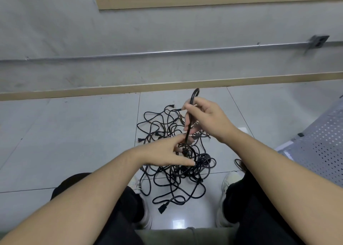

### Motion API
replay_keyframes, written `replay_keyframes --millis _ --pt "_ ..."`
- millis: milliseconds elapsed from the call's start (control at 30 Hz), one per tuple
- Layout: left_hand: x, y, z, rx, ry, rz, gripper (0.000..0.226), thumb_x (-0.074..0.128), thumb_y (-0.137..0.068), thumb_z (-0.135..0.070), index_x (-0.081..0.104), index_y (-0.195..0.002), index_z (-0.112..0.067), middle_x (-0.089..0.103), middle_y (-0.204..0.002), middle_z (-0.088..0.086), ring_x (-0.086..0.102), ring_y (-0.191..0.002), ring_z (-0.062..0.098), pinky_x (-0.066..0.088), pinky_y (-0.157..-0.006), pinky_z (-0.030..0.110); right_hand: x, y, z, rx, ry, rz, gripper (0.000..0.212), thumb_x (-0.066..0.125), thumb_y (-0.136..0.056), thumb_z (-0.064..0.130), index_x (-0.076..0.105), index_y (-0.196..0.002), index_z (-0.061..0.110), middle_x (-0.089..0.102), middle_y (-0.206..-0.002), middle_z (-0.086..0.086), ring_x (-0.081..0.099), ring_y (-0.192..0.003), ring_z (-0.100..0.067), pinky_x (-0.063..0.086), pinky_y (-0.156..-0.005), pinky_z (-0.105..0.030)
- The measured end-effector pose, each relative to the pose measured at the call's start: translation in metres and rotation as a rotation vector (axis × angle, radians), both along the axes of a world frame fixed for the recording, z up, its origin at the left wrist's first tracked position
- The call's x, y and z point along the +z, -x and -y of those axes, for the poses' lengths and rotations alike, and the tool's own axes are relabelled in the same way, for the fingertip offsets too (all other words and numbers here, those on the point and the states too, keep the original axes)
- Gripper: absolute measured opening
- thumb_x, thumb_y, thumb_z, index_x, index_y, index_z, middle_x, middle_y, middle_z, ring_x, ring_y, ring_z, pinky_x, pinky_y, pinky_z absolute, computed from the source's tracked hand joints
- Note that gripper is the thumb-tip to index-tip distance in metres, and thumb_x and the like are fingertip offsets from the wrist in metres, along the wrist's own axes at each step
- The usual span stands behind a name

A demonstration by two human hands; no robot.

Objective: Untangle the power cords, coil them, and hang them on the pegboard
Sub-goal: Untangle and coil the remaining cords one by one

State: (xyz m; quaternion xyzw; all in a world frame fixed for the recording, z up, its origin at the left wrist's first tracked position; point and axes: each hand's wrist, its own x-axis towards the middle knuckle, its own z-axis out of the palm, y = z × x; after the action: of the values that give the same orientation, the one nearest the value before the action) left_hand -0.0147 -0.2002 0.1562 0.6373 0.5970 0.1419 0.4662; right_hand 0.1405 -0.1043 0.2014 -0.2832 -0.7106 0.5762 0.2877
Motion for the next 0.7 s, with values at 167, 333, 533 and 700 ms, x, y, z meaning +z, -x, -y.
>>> replay_keyframes --millis 167,333,533,700 --pt "0.0 -0.008 -0.015 0.326 -0.224 0.024 0.025 0.05 -0.107 -0.031 0.073 -0.103 -0.024 0.072 -0.085 -0.021 0.066 -0.081 -0.004 0.054 -0.086 0.027 -0.001 0.001 -0.004 -0.087 0.164 -0.109 0.023 0.046 -0.108 0.028 0.065 -0.104 0.016 0.073 -0.078 -0.004 0.073 -0.078 -0.018 0.062 -0.067 -0.034" --pt "0.014 -0.006 -0.02 0.641 -0.198 0.42 0.025 0.044 -0.11 -0.021 0.066 -0.099 -0.018 0.078 -0.099 0.001 0.075 -0.079 0.015 0.061 -0.076 0.024 -0.021 -0.007 -0.025 0.068 0.242 0.18 0.057 0.02 -0.105 0.063 0.061 -0.128 0.031 0.07 -0.127 0.004 0.06 -0.125 -0.013 0.046 -0.106 -0.04" --pt "0.021 -0.004 -0.025 0.861 -0.148 0.861 0.02 0.044 -0.11 -0.022 0.059 -0.102 -0.011 0.078 -0.105 0.014 0.075 -0.073 0.021 0.063 -0.07 0.031 -0.04 -0.003 -0.011 0.431 -0.061 0.621 0.049 0.046 -0.098 0.066 0.067 -0.127 0.032 0.065 -0.136 0.008 0.059 -0.124 -0.012 0.037 -0.117 -0.04" --pt "0.024 0.016 -0.027 1.065 -0.185 1.172 0.018 0.043 -0.111 -0.021 0.055 -0.105 -0.01 0.077 -0.111 0.015 0.078 -0.083 0.023 0.063 -0.07 0.03 -0.05 0.004 -0.008 0.351 -0.023 0.577 0.04 0.048 -0.1 0.058 0.075 -0.099 0.028 0.074 -0.112 0.009 0.064 -0.114 -0.01 0.04 -0.114 -0.041"
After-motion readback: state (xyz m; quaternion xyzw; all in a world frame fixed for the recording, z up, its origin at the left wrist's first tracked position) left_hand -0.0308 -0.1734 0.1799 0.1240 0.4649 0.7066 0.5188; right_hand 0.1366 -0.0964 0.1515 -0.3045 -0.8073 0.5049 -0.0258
